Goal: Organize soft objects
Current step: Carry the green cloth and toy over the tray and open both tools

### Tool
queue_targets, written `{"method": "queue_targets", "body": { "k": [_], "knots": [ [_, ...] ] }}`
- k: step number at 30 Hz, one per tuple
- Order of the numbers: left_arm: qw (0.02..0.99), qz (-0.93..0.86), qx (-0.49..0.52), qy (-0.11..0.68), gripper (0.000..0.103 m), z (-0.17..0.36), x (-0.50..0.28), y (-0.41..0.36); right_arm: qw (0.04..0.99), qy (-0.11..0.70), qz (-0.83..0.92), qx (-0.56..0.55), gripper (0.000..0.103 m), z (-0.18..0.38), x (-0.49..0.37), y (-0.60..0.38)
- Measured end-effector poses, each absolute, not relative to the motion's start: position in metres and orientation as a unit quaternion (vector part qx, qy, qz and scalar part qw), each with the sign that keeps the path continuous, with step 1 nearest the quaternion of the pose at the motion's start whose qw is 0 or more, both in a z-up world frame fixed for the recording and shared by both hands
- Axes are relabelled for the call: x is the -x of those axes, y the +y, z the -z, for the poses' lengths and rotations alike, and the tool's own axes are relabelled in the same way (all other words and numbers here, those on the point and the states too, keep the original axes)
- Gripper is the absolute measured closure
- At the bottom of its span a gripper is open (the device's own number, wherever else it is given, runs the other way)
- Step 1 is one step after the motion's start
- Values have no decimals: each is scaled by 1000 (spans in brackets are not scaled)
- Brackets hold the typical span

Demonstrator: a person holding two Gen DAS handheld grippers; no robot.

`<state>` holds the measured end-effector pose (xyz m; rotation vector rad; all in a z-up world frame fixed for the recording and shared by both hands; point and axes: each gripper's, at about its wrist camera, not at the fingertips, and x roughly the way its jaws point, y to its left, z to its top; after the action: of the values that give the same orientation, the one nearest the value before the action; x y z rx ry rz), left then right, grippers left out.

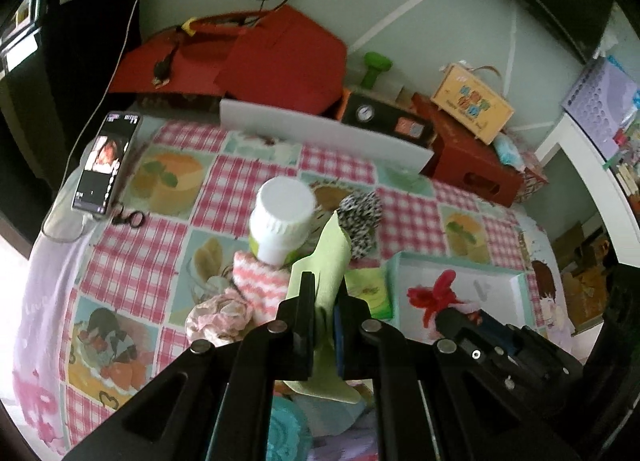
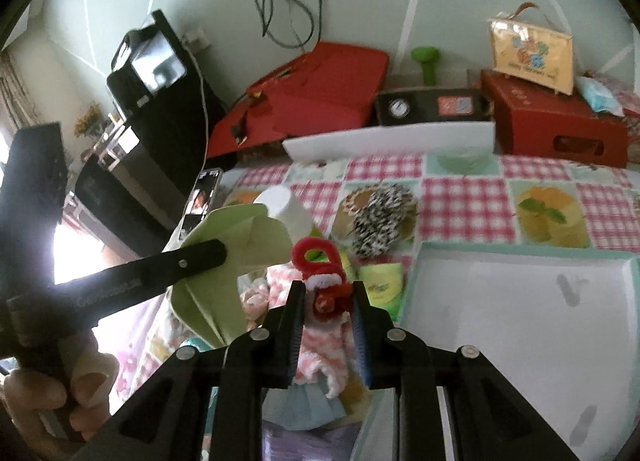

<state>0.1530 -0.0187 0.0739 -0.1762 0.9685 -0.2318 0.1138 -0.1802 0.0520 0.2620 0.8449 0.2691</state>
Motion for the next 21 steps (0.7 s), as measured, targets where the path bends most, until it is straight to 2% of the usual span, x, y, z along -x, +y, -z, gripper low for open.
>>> {"method": "queue_targets", "body": {
  "k": [10,21],
  "knots": [
    [885,171,77,426,96,-88,-142,-58,909,384,-38,-155,79,-67,-96,-251],
    [869,245,54,426,96,-69,-136,-125,901,372,124,-186,79,-68,-68,-354]
  ]
}}
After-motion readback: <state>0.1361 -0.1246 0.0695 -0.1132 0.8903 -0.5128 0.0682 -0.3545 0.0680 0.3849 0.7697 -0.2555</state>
